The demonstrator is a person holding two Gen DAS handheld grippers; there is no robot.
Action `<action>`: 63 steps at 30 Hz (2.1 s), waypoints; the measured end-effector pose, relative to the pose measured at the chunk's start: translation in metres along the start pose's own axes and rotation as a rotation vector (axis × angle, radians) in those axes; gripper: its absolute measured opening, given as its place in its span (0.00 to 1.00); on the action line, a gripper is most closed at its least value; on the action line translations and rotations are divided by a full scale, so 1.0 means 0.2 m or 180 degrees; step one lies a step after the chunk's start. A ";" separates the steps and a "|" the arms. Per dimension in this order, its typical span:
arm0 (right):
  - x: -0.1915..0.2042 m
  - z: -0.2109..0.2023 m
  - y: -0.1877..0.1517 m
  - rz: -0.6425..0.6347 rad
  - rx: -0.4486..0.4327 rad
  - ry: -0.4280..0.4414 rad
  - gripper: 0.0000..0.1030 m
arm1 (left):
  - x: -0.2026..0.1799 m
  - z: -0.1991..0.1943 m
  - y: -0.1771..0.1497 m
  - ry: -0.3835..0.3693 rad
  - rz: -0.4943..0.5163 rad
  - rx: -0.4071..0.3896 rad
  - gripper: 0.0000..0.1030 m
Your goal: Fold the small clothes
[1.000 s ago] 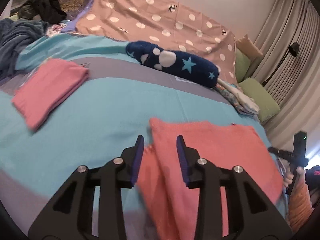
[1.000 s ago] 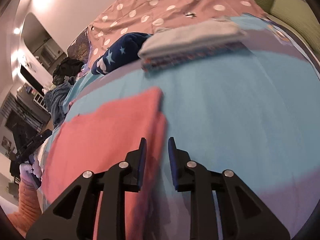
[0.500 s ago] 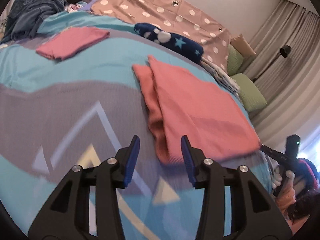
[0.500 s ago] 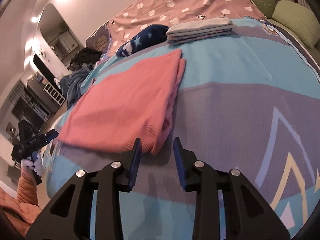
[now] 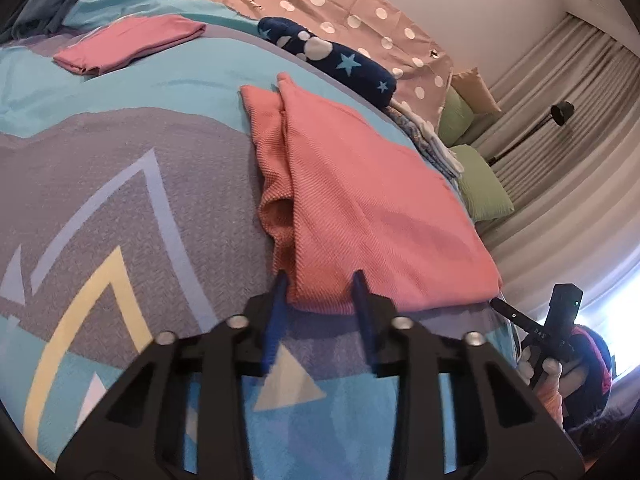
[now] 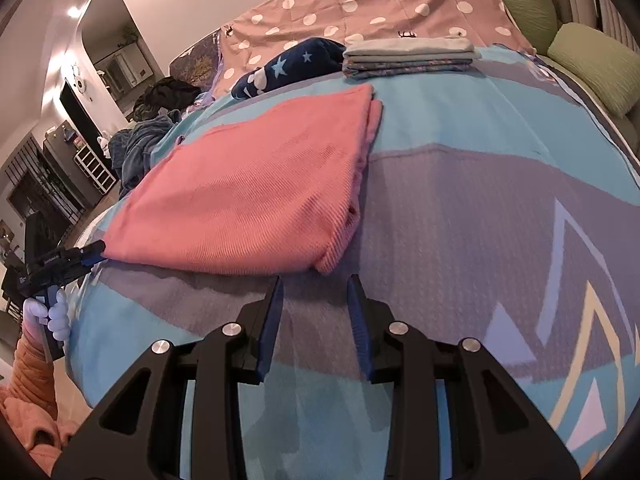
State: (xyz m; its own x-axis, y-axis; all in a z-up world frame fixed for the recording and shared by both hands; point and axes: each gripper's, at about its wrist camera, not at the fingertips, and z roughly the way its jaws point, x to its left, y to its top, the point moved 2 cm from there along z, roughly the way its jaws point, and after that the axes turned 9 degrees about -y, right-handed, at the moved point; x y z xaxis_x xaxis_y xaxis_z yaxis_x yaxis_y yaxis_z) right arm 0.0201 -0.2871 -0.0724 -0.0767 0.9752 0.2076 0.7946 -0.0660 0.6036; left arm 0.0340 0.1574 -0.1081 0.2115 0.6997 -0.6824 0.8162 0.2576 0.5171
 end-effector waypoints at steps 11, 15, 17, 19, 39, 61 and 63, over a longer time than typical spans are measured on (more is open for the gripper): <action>0.03 -0.06 0.01 -0.2062 -0.0049 -0.1008 0.00 | -0.02 -0.05 0.03 0.0281 0.0081 -0.0070 0.06; -0.18 -0.15 0.06 -0.1307 -0.0095 -0.0886 0.00 | -0.01 -0.08 0.04 0.0267 0.0048 -0.0115 0.06; -0.21 -0.17 0.05 -0.0936 -0.0071 -0.0610 0.00 | -0.03 -0.08 0.03 0.0295 0.0069 -0.0108 0.07; -0.20 -0.17 0.02 -0.0711 -0.0034 -0.0349 0.00 | -0.07 -0.09 0.03 0.0400 0.0154 -0.0114 0.08; -0.21 -0.14 0.00 0.0207 -0.0112 0.0730 0.23 | -0.98 0.77 0.23 -0.0092 0.1391 0.0834 0.32; -0.45 0.65 0.76 0.0575 0.0843 0.1392 0.24 | -1.43 1.17 -0.32 -0.0161 0.2386 0.1843 0.52; -0.43 0.65 0.77 0.0538 0.0841 0.1430 0.30 | -1.43 1.17 -0.37 -0.0059 0.2548 0.1863 0.56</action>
State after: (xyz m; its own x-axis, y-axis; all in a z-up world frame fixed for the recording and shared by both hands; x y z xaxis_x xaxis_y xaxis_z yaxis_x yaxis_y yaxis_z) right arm 0.2278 -0.3541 -0.0971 -0.1385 0.7657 0.6281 0.9380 -0.1022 0.3313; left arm 0.0387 -0.2176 -0.0729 0.8208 0.5118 -0.2538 0.5647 -0.6598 0.4958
